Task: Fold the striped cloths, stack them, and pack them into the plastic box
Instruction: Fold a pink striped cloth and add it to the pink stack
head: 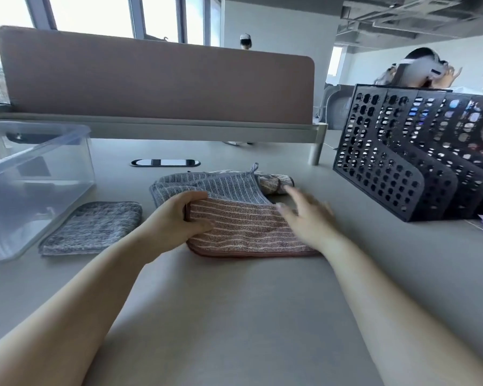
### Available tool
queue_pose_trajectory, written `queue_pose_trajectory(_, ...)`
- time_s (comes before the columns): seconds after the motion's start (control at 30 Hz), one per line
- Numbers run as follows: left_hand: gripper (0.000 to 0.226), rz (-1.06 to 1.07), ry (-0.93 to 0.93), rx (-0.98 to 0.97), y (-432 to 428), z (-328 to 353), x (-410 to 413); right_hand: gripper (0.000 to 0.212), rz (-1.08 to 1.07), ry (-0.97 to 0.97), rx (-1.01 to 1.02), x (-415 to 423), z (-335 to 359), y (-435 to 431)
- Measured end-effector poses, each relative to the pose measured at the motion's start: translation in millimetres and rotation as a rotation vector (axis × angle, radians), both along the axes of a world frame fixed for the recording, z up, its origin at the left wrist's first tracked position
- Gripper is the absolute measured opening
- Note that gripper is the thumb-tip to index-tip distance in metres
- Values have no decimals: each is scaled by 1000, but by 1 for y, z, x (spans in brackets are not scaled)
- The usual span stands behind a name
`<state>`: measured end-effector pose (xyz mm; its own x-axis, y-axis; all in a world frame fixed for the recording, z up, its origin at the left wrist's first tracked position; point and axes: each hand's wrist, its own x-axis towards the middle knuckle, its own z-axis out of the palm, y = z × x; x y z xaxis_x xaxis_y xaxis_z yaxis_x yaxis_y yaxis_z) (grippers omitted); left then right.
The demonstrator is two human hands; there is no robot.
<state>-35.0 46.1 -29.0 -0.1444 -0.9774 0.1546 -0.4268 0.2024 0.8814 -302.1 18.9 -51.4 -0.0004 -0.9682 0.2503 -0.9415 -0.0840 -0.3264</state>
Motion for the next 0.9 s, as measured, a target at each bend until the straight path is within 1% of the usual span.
queue_pose_trajectory(0.07, 73, -29, 56, 15, 0, 3, 3, 66, -132, -69, 74, -16, -2, -3)
queue_pose_trajectory(0.13, 80, -70, 2, -6, 1, 6, 6, 68, -126, -249, 157, -24, -3, -3)
queue_pose_trajectory(0.17, 79, -101, -15, -11, 2, 7, 6, 65, -105, -313, 145, -24, -2, -3)
queue_pose_trajectory(0.2, 74, -133, -18, -10, 2, 8, 8, 60, -90, -347, 116, -24, -1, -3)
queue_pose_trajectory(0.27, 55, -157, -4, -9, 1, 8, 11, 46, -87, -421, 25, -21, 3, -4)
queue_pose_trajectory(0.37, 24, -56, 40, -47, -4, 6, 15, 25, -92, -614, -90, -21, 9, -5)
queue_pose_trajectory(0.4, 20, -17, 69, -56, -6, 5, 15, 21, -87, -684, -86, -22, 10, -5)
queue_pose_trajectory(0.5, 33, -19, 164, -32, -7, 5, 15, 21, -73, -829, -63, -23, 12, -6)
queue_pose_trajectory(0.53, 37, -41, 149, -39, -7, 4, 16, 20, -80, -841, -76, -23, 12, -6)
queue_pose_trajectory(0.67, 52, -71, -4, -102, -5, 5, 21, 14, -109, -889, -190, -21, 12, -8)
queue_pose_trajectory(0.73, 58, -86, 0, -94, -4, 6, 21, 16, -122, -883, -226, -23, 12, -8)
queue_pose_trajectory(0.83, 68, -121, -26, -65, -3, 7, 22, 20, -152, -811, -271, -24, 12, -8)
queue_pose_trajectory(0.9, 74, -138, -55, -61, -3, 6, 20, 24, -141, -791, -219, -23, 11, -7)
